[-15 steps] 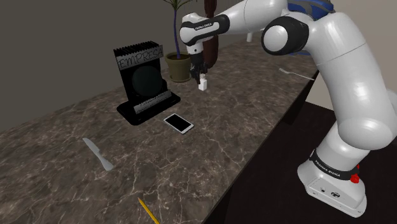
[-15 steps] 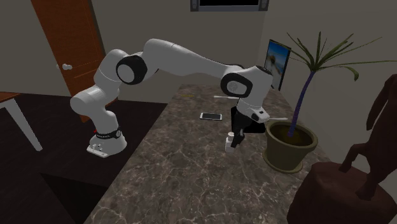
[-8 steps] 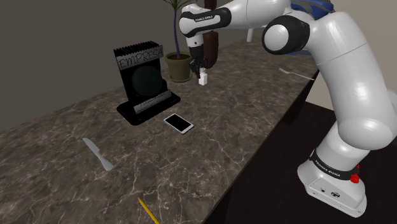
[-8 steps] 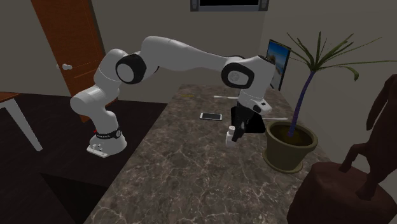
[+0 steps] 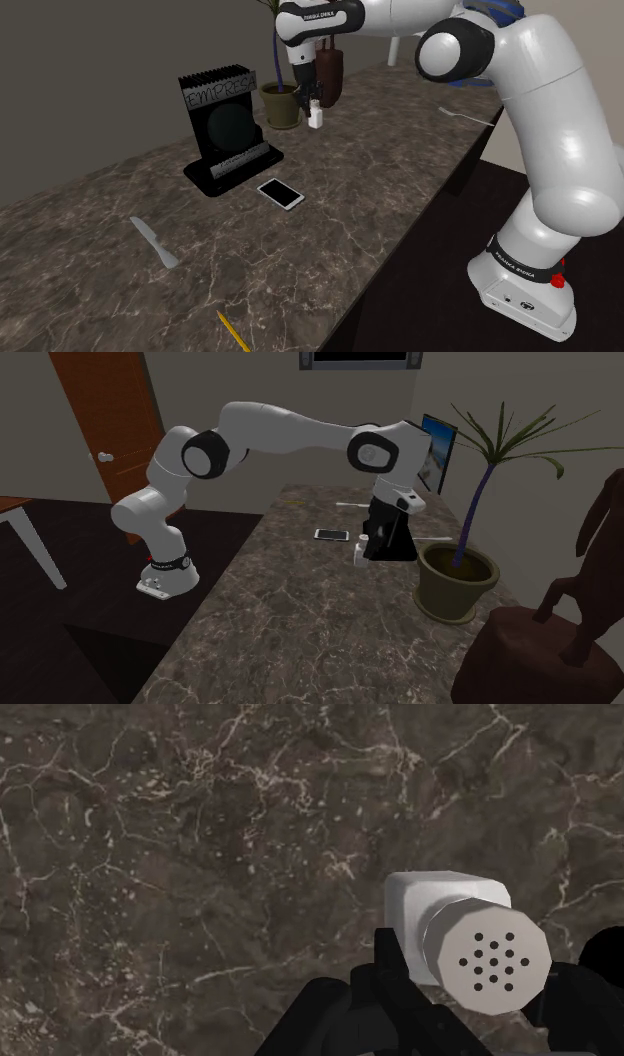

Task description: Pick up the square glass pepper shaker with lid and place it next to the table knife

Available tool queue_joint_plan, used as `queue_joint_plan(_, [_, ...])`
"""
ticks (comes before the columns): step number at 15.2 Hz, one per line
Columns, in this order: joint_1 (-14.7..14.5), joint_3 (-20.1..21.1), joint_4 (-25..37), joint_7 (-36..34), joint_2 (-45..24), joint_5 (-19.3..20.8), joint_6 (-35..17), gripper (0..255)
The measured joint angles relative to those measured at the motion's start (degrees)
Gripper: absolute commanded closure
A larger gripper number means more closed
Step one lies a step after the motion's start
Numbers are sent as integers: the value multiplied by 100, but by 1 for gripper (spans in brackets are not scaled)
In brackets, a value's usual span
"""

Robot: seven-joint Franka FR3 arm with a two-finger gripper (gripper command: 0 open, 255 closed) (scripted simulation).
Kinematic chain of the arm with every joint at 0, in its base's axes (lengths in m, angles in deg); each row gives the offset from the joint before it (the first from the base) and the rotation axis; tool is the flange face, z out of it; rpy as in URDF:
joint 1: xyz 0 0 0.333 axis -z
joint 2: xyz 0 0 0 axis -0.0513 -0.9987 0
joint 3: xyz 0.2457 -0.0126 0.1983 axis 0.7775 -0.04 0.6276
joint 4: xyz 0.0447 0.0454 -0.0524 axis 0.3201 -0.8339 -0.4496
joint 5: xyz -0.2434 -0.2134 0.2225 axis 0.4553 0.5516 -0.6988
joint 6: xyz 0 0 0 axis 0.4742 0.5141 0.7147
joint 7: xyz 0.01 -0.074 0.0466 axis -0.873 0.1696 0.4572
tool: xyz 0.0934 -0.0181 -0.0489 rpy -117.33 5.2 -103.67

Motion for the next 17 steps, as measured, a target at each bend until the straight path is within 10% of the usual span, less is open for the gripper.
queue_joint_plan(17, [-1314, 513, -1360, -1793, 1187, -162, -167, 255])
